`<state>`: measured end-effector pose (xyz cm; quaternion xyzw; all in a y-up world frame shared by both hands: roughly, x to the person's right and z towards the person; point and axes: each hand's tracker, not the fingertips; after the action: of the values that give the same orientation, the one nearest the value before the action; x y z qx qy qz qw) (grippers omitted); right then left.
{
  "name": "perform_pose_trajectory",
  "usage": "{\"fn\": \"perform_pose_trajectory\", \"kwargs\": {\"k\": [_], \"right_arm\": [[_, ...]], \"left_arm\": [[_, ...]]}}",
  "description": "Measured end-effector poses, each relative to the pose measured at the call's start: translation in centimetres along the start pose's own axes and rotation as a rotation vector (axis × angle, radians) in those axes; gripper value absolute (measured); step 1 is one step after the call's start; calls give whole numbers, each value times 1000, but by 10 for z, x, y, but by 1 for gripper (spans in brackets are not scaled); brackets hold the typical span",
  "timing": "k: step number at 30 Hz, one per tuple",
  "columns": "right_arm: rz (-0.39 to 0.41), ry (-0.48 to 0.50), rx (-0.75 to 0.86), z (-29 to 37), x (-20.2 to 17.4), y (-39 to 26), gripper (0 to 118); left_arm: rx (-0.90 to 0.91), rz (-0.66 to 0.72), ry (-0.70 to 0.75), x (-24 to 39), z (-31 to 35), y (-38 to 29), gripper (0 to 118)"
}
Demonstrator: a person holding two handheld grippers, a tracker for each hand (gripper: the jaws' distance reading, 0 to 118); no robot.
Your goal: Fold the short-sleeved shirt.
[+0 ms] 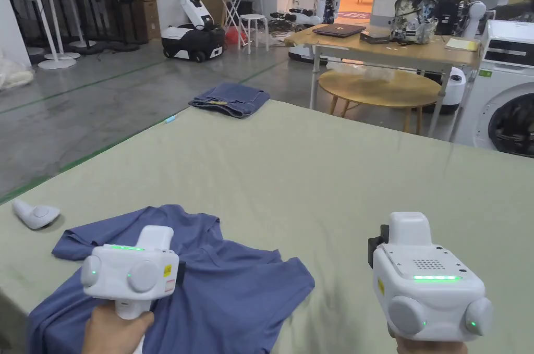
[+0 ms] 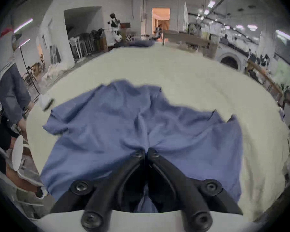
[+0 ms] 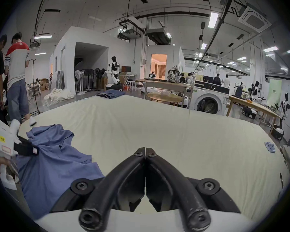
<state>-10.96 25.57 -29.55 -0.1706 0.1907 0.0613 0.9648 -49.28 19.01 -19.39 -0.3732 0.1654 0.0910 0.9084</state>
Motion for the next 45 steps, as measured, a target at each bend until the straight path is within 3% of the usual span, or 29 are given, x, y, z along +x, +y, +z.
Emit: {"fn": "perform_pose_trajectory", "kwargs": {"k": [6,10,17,25,36,42,45], "right_arm": [[-9,-36,29,2,23,1,0],[-33,-69,53,14,44,12,0],[-65,-152,103,44,90,24,0],[-93,-289,143,86,160,22,0],[-121,-522,135,172,250,-8,0],[-153,-604,106,198,283,-29,0],[-176,-622,86,206,291,-40,0]], "left_arm": [[193,28,-63,11,48,50,0],[325,-25,-111,38,86,98,0],[436,-97,-267,118,130,154,0],[468,-231,-501,259,152,186,0],[246,-452,-845,481,132,121,0],[153,-576,-898,542,118,40,0],[91,-557,-928,552,100,9,0]]}}
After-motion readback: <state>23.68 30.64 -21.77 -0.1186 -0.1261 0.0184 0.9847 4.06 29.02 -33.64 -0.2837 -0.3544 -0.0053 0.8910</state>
